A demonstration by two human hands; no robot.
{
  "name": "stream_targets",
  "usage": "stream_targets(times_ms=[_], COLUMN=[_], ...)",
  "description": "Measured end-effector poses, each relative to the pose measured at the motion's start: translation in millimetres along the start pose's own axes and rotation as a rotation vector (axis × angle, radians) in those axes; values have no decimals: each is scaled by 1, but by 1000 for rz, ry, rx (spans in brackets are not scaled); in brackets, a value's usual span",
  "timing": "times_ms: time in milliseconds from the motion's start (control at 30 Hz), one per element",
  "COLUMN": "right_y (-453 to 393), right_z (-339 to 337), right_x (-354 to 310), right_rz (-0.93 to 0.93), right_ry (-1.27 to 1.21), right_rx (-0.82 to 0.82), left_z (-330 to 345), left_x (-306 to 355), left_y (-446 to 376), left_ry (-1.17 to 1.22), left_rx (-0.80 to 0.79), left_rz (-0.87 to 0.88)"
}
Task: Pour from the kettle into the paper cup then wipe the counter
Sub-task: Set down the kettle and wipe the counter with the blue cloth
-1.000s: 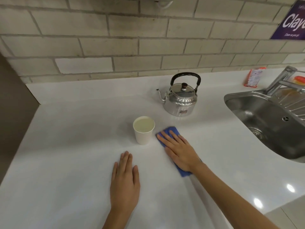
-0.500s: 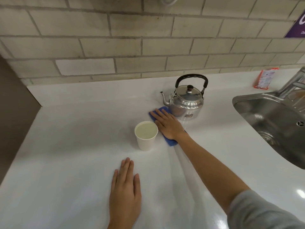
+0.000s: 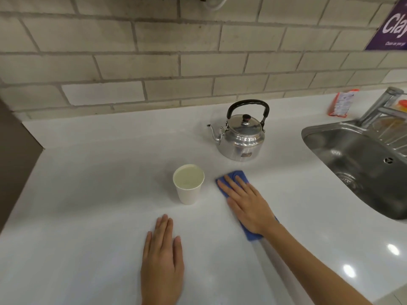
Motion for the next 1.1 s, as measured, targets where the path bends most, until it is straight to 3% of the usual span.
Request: stream_targets(times_ms=[100,200,267,333,433,500,567,667,733,900,1000,1100], right_y=[27,18,14,15,53,90,105,113,118,172,175,157], right_z=[-20,-49,-55,-50,-23,-23,-39,-58,-51,-27,-9,12], right_x=[55,146,170,148,72,63,101,150,124,4,-68,-155], right_rz=[32,372,576,564,231,134,210,521,532,321,279,106], right_ry=[6,98,102,121,73,6,58,131,138,59,-1,20], right_rx=[19,71,64,76,61,17,31,51,35,-63,-63,-32], left_z=[0,0,1,3,6,7,7,9,10,12,7,-3], left_x=[-1,-2,-2,-3,-3,-3,-3,-5,-7,-9,-12,-17], left_y=[0,1,2,3,3,3,4,4,5,3,2,2], left_ry=[14,22,6,0,-3,-10,-20,-32,-30,19,166,273], left_rx=[-3,8,10,9,7,-4,-16,-34,-34,-19,13,21], left_rz=[-5,0,4,-5,-13,-3,9,3,-9,-40,-127,-155])
Point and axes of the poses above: each hand's wrist, its own y-axis away from the middle knuckle, its own z-axis out of the palm, x = y × z, the point moved 8 cm from there along -y, towards the middle knuckle, and after that the axes turned 7 degrees about x, right-handed, at the moved point
